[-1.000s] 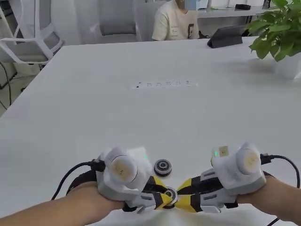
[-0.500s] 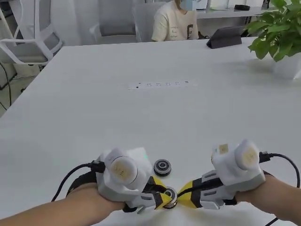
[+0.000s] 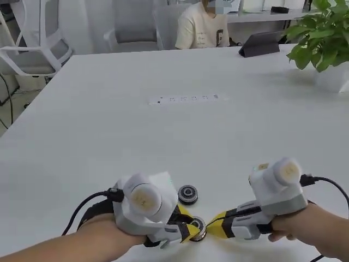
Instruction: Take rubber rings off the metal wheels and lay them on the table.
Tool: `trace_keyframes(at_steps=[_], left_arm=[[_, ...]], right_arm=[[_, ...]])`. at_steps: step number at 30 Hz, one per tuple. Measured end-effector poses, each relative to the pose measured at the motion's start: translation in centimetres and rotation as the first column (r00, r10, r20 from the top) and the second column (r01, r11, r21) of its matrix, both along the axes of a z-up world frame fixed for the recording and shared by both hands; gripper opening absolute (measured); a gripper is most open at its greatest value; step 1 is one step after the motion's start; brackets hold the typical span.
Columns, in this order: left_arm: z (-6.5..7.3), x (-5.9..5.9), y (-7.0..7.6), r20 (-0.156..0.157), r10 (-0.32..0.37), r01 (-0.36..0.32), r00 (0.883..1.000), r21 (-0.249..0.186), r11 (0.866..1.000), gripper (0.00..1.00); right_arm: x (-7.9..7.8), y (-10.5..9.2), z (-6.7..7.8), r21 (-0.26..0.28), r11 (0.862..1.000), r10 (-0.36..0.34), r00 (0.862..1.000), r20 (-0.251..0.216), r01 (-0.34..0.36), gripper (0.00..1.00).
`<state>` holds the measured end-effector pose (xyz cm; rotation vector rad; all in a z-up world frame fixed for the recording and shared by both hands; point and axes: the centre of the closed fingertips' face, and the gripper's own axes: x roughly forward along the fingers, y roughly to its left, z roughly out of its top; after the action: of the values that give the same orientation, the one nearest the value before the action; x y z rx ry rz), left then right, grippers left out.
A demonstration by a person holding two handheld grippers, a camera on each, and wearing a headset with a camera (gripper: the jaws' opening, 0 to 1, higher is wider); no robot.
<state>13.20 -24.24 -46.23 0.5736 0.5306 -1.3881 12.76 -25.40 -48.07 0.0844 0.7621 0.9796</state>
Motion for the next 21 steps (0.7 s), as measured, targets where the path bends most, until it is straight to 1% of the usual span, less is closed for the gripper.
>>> trace_keyframes(at_steps=[5,11,12,13,15,16,17,21], left_arm=[[0.0,0.0,0.0,0.001,-0.001,0.001,1.0,-0.001,1.0,0.07],[0.0,0.0,0.0,-0.001,0.0,0.0,1.0,-0.001,1.0,0.07],[0.0,0.0,0.0,-0.001,0.0,0.0,1.0,-0.002,1.0,0.07],[0.0,0.0,0.0,-0.002,0.0,0.0,1.0,-0.002,1.0,0.07],[0.0,0.0,0.0,-0.002,0.0,0.0,1.0,-0.003,1.0,0.07],[0.0,0.0,0.0,-0.002,0.0,0.0,1.0,-0.003,1.0,0.07],[0.0,0.0,0.0,-0.002,-0.001,0.001,1.0,-0.003,1.0,0.07],[0.0,0.0,0.0,-0.002,0.001,-0.001,1.0,-0.001,1.0,0.07]], right_arm=[[0.0,0.0,0.1,0.02,1.0,-0.021,0.999,-0.025,0.021,0.0],[-0.1,0.0,0.2,0.035,0.999,-0.031,0.999,-0.033,0.032,0.0],[0.2,-0.1,0.6,0.051,0.998,-0.045,0.999,-0.025,0.046,0.0],[0.2,-0.1,0.7,0.057,0.997,-0.049,0.998,-0.03,0.05,0.0],[0.4,0.1,1.2,0.1,0.993,-0.065,0.997,-0.042,0.069,0.0],[0.3,0.0,1.0,0.085,0.994,-0.062,0.997,-0.038,0.065,0.0],[0.3,0.1,1.0,0.084,0.994,-0.06,0.998,-0.034,0.062,0.0],[0.3,0.1,1.2,0.099,0.993,-0.062,0.997,-0.038,0.066,0.0]])
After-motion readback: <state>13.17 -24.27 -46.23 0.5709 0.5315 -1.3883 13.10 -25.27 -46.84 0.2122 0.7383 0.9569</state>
